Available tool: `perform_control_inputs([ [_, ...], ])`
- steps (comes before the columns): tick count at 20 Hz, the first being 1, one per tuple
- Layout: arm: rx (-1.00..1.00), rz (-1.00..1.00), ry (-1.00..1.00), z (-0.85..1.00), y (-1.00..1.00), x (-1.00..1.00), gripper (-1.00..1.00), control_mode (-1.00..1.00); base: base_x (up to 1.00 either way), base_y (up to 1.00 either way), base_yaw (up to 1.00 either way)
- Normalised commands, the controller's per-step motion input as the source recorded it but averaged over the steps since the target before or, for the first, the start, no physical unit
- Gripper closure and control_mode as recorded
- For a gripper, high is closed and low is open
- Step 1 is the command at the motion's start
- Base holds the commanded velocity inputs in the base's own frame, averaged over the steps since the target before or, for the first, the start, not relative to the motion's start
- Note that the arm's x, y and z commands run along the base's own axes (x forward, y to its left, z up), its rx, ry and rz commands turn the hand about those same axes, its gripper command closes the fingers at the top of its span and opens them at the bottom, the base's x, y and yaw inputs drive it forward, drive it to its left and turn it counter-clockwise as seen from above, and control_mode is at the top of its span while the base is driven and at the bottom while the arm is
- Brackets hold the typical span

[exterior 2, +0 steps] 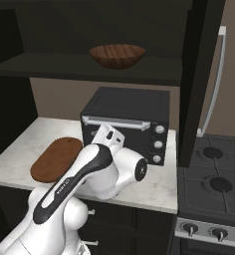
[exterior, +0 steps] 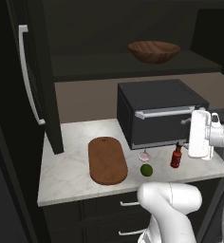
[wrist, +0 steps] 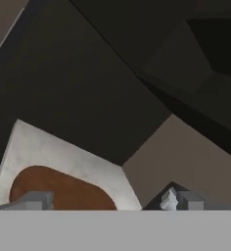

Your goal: Open the cabinet. Place the bowl and condiment on the counter. Then place the lime and garlic on the cutting board.

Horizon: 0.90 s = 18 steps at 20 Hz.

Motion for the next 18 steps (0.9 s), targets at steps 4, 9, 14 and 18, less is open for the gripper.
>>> perform_control_inputs([
  [4, -0.07, 0.0, 0.0, 0.11, 0.01, 0.0, -1.0, -1.0, 0.0, 0.0, 0.0],
  [9, 0.0, 0.01, -0.13, 0.22, -0.19, 0.0, -1.0, -1.0, 0.0, 0.0, 0.0],
  [14, 0.0, 0.0, -0.22, 0.47, -0.07, 0.0, -1.0, -1.0, 0.0, 0.0, 0.0],
  [18, 0.0, 0.0, -0.18, 0.42, -0.06, 0.0, -1.0, -1.0, 0.0, 0.0, 0.0],
])
